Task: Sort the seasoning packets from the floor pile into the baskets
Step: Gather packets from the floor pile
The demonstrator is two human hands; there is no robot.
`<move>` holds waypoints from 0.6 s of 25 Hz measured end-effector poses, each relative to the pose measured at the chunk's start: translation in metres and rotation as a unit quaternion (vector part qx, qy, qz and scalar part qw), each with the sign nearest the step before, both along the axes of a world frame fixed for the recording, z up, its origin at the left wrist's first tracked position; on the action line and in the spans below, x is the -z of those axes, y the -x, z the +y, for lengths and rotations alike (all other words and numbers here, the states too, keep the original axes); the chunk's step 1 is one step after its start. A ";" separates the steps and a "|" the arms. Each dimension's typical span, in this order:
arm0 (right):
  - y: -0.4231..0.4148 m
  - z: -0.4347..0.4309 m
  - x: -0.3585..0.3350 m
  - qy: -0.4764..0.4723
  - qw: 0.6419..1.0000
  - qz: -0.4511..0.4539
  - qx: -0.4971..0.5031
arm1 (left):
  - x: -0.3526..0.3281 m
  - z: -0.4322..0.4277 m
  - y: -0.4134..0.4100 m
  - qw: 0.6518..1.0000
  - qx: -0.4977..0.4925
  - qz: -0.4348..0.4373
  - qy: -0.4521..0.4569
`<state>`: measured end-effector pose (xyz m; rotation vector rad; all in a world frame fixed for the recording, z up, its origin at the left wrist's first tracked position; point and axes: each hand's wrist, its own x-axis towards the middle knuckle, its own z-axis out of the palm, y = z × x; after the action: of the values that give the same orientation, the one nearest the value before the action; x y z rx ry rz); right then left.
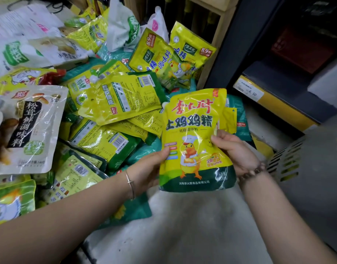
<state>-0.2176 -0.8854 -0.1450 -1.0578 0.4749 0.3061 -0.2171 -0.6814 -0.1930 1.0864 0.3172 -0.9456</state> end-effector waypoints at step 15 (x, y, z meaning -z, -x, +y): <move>-0.186 -0.023 0.040 0.696 0.641 -0.069 -0.317 | 0.027 0.024 -0.013 0.984 -0.170 -0.037 -0.033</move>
<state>-0.0320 -0.9081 -0.1854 -2.7951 0.0815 0.4705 -0.2038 -0.6577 -0.2200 1.0832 0.4598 -0.5918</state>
